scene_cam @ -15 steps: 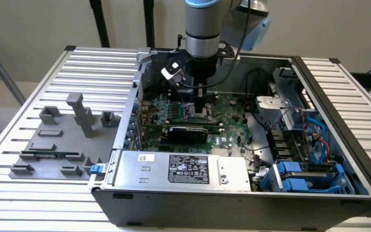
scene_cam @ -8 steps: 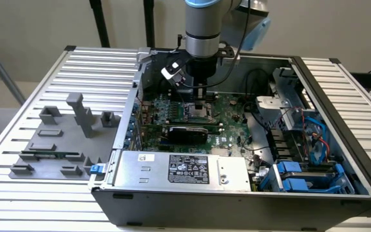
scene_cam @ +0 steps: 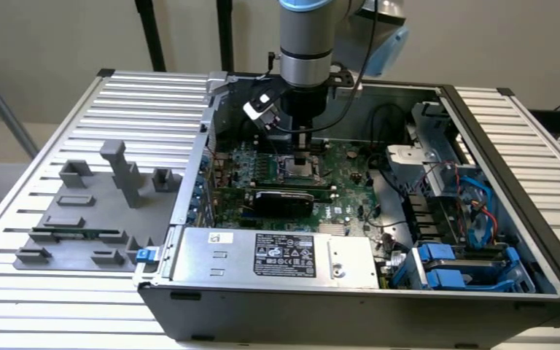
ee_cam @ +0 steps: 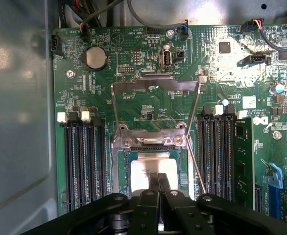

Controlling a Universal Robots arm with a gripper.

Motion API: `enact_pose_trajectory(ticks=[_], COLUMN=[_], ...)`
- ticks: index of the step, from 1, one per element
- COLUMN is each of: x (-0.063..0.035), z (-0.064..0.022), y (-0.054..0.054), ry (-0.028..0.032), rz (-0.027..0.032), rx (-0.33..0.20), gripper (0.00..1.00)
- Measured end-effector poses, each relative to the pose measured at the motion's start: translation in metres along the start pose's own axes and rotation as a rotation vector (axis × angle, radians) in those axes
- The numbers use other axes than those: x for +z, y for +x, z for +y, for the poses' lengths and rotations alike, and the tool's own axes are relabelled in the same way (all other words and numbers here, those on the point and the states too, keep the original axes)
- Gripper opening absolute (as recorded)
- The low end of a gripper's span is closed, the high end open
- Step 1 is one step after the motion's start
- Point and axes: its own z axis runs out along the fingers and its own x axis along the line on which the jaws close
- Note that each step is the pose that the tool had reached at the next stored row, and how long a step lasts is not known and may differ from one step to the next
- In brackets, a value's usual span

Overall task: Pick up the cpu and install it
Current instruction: 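Close the cpu cover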

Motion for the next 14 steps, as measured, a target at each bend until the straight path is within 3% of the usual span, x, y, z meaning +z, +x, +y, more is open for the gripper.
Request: enact_pose_trajectory(ticks=[8,14], x=[-0.0026,-0.027], z=[0.0008,0.0245], y=[0.0,-0.002], ry=[0.0002,0.0064], rz=[-0.0003,0.0037], rx=[0.0,0.0], gripper=[0.11,0.11])
